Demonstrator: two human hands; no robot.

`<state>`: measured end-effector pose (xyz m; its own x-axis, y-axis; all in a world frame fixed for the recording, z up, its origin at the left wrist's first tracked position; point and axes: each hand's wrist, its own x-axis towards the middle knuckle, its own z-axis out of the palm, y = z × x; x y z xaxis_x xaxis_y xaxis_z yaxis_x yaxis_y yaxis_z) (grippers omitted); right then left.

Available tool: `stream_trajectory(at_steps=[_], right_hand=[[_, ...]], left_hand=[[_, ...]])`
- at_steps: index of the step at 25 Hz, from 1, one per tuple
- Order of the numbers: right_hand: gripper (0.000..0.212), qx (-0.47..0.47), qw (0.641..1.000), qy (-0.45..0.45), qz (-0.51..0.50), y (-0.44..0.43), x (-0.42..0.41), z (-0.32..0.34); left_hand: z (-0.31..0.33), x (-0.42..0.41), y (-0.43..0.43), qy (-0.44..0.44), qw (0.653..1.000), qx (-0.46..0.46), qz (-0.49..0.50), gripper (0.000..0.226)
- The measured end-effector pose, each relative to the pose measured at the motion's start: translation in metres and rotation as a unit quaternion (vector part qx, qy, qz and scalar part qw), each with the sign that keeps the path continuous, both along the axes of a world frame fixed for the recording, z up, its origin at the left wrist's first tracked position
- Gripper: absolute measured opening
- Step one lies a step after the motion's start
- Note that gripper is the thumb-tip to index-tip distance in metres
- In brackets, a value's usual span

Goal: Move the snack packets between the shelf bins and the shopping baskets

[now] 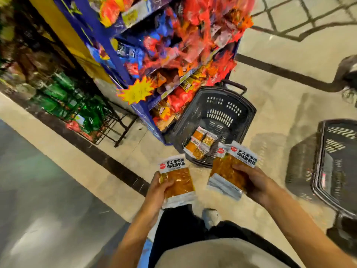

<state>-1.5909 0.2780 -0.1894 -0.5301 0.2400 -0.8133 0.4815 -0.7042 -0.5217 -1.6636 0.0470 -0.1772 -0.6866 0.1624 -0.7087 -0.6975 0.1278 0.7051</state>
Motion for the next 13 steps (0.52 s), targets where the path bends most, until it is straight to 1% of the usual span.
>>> stream_trajectory(at_steps=[4, 6, 7, 9, 12, 13], right_hand=[[0.016, -0.011, 0.994, -0.029, -0.103, 0.008, -0.061, -0.022], [0.019, -0.002, 0.989, -0.033, -0.142, 0.022, -0.089, -0.035], [0.021, 0.008, 0.986, -0.039, -0.16, 0.03, -0.101, -0.046], [0.025, 0.025, 0.981, -0.063, -0.182, 0.047, -0.122, -0.073], [0.009, 0.05, 0.978, -0.099, -0.178, 0.073, -0.157, -0.135], [0.01, 0.041, 0.979, -0.097, -0.177, 0.082, -0.169, -0.167]], left_hand=[[-0.022, -0.108, 0.033, -0.043, 0.988, -0.004, -0.145, 0.03], [-0.043, -0.161, 0.06, -0.061, 0.976, -0.008, -0.207, 0.04], [-0.055, -0.185, 0.077, -0.067, 0.97, -0.027, -0.232, 0.045], [-0.087, -0.222, 0.111, -0.059, 0.959, -0.069, -0.269, 0.046], [-0.146, -0.258, 0.159, -0.031, 0.95, -0.108, -0.292, 0.039], [-0.172, -0.269, 0.175, -0.021, 0.944, -0.127, -0.303, 0.036]])
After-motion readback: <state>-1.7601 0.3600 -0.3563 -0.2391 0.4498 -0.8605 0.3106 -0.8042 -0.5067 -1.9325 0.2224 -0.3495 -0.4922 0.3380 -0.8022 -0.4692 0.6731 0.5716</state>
